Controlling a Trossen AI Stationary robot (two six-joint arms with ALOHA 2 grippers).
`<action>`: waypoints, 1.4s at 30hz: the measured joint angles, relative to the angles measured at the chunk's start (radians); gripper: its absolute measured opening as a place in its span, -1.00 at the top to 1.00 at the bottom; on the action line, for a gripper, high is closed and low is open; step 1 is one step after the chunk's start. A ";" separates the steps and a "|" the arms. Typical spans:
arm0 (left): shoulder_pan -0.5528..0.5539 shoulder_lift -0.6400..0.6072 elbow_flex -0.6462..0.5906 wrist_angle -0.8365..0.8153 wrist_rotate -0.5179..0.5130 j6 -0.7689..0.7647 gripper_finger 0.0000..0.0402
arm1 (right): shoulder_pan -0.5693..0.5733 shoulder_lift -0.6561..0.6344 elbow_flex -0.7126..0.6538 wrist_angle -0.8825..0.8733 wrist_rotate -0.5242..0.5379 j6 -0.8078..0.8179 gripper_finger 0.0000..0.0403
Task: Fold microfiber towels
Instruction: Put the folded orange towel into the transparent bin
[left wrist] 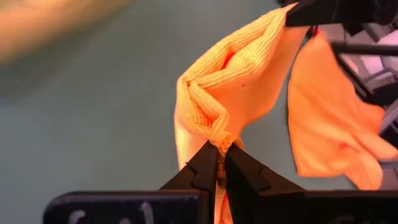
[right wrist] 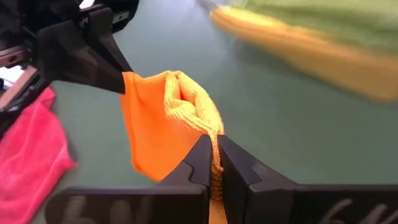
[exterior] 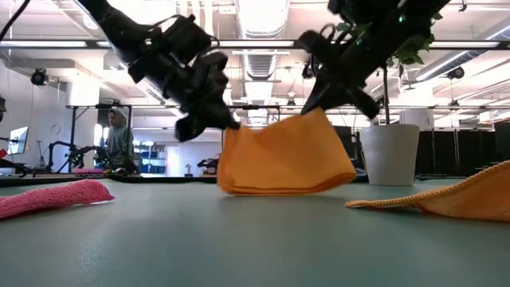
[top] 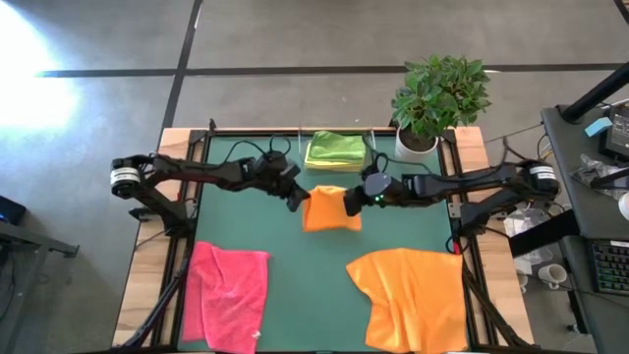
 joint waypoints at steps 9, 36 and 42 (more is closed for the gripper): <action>0.002 0.000 0.139 -0.001 -0.067 0.077 0.96 | -0.048 -0.026 0.173 -0.224 0.114 -0.150 0.96; 0.215 0.010 0.315 0.002 -0.250 0.101 0.96 | -0.351 0.089 0.409 -0.302 0.034 -0.390 0.96; 0.215 0.057 0.323 -0.002 -0.249 0.100 0.96 | -0.359 0.184 0.508 -0.350 0.032 -0.400 0.96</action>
